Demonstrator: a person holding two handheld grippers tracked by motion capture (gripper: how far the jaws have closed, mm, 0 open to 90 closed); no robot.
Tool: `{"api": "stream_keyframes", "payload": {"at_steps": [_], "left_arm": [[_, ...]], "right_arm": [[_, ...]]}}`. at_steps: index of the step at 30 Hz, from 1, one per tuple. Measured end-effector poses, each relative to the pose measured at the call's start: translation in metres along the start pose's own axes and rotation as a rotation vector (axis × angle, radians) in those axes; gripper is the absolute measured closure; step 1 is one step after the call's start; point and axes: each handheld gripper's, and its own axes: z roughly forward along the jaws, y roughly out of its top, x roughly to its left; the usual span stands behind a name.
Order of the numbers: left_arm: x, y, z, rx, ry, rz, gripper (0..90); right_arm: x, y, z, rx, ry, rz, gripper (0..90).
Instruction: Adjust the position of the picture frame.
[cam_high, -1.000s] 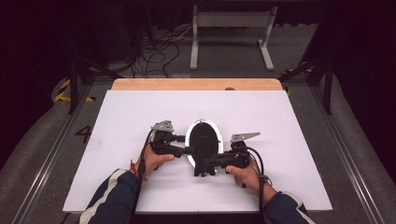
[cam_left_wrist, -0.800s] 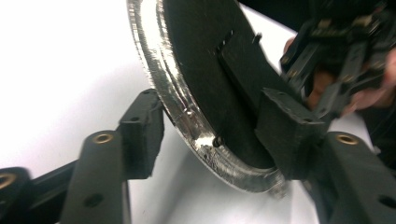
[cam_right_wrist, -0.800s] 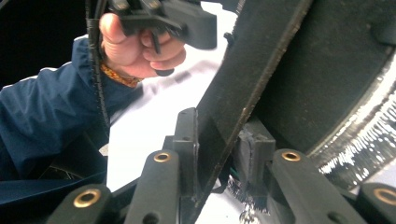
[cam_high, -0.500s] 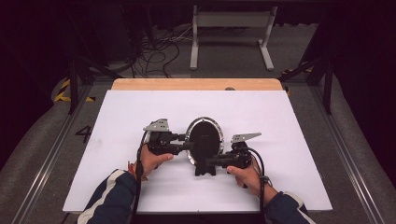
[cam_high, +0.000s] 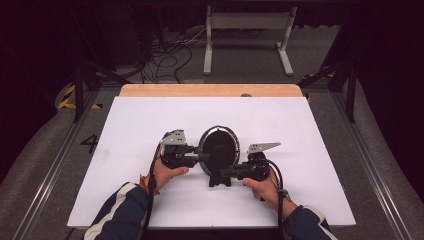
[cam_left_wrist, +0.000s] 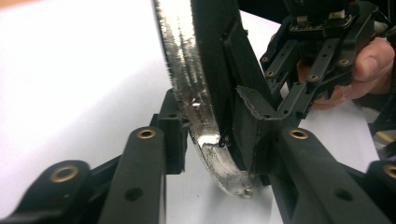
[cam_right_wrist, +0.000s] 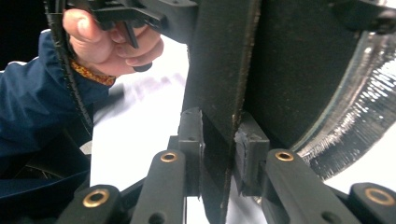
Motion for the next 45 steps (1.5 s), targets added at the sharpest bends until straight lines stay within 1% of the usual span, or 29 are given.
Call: {"api": "stream_keyframes", "payload": {"at_steps": [1, 2, 5, 7, 9, 10, 11, 12, 16, 17, 18, 19, 20, 22, 24, 25, 26, 27, 29, 30, 32, 33, 35, 36, 37, 40, 41, 42, 45], "left_arm": [[-0.001, 0.001, -0.001, 0.004, 0.016, 0.022, 67.5], [-0.002, 0.002, -0.002, 0.0, 0.025, 0.023, 67.9], [-0.004, 0.004, -0.005, -0.011, 0.051, 0.044, 70.5], [-0.006, 0.005, -0.006, -0.013, 0.073, 0.064, 72.0], [-0.008, 0.007, -0.006, -0.01, 0.099, 0.096, 72.7], [-0.008, 0.007, -0.006, -0.01, 0.099, 0.096, 72.6], [-0.009, 0.007, -0.006, -0.006, 0.118, 0.11, 72.6], [-0.01, 0.008, -0.006, -0.005, 0.128, 0.119, 72.7], [-0.011, 0.009, -0.006, 0.002, 0.166, 0.155, 73.5], [-0.012, 0.008, -0.006, 0.002, 0.173, 0.163, 73.4], [-0.013, 0.008, -0.005, 0.002, 0.189, 0.179, 73.2], [-0.014, 0.008, -0.005, 0.002, 0.192, 0.188, 73.0], [-0.014, 0.007, -0.005, -0.005, 0.192, 0.186, 73.0], [-0.012, 0.005, -0.005, -0.021, 0.164, 0.158, 73.2], [-0.01, 0.004, -0.006, -0.028, 0.155, 0.15, 73.2], [-0.009, 0.002, -0.005, -0.035, 0.138, 0.133, 72.5], [-0.007, 0.001, -0.004, -0.024, 0.13, 0.124, 72.5], [-0.007, -0.002, -0.001, -0.001, 0.128, 0.124, 71.6], [-0.007, -0.006, 0.007, 0.039, 0.125, 0.115, 68.1], [-0.007, -0.008, 0.01, 0.056, 0.134, 0.123, 66.6], [-0.008, -0.009, 0.013, 0.062, 0.139, 0.123, 64.4], [-0.008, -0.01, 0.014, 0.062, 0.139, 0.122, 64.9], [-0.006, -0.012, 0.016, 0.086, 0.141, 0.11, 66.8], [-0.006, -0.015, 0.019, 0.105, 0.143, 0.113, 66.8], [-0.006, -0.017, 0.022, 0.114, 0.151, 0.122, 66.6], [-0.006, -0.018, 0.025, 0.127, 0.164, 0.12, 69.1], [-0.006, -0.018, 0.026, 0.138, 0.174, 0.127, 70.4], [-0.006, -0.019, 0.027, 0.15, 0.181, 0.143, 70.7], [-0.01, -0.02, 0.028, 0.157, 0.21, 0.163, 71.0]], "right_arm": [[0.001, 0.0, -0.001, -0.004, -0.002, -0.005, 76.6], [0.001, 0.001, -0.001, -0.006, -0.001, -0.008, 76.6], [0.004, 0.003, -0.002, -0.012, -0.002, -0.017, 76.4], [0.006, 0.004, -0.003, -0.014, -0.002, -0.019, 76.4], [0.008, 0.005, -0.003, -0.012, -0.007, -0.024, 76.2], [0.008, 0.005, -0.003, -0.012, -0.007, -0.024, 76.2], [0.009, 0.006, -0.004, -0.011, -0.009, -0.026, 76.1], [0.009, 0.006, -0.004, -0.012, -0.01, -0.027, 75.8], [0.01, 0.007, -0.004, -0.01, -0.025, -0.036, 75.1], [0.01, 0.008, -0.004, -0.009, -0.035, -0.039, 75.0], [0.01, 0.008, -0.004, -0.009, -0.038, -0.04, 74.9], [0.011, 0.008, -0.004, -0.009, -0.042, -0.042, 74.7], [0.011, 0.008, -0.004, -0.007, -0.046, -0.043, 74.6], [0.01, 0.007, -0.004, -0.004, -0.041, -0.04, 74.7], [0.011, 0.007, -0.004, -0.004, -0.037, -0.038, 74.8], [0.011, 0.007, -0.004, -0.002, -0.036, -0.039, 74.8], [0.011, 0.007, -0.004, -0.002, -0.036, -0.039, 74.8], [0.011, 0.006, -0.004, -0.001, -0.037, -0.039, 74.9], [0.012, 0.006, -0.004, 0.003, -0.036, -0.042, 75.0], [0.013, 0.006, -0.004, 0.004, -0.036, -0.043, 74.9], [0.013, 0.006, -0.005, 0.004, -0.04, -0.045, 74.7], [0.014, 0.006, -0.005, 0.005, -0.041, -0.046, 74.7], [0.013, 0.006, -0.005, 0.004, -0.04, -0.048, 74.6], [0.014, 0.006, -0.005, 0.004, -0.042, -0.049, 74.5], [0.014, 0.006, -0.005, 0.004, -0.042, -0.052, 74.5], [0.015, 0.006, -0.005, 0.011, -0.049, -0.062, 74.6], [0.016, 0.006, -0.005, 0.012, -0.051, -0.063, 74.5], [0.016, 0.006, -0.005, 0.012, -0.051, -0.064, 74.5], [0.017, 0.006, -0.005, 0.01, -0.054, -0.067, 74.2]]}}
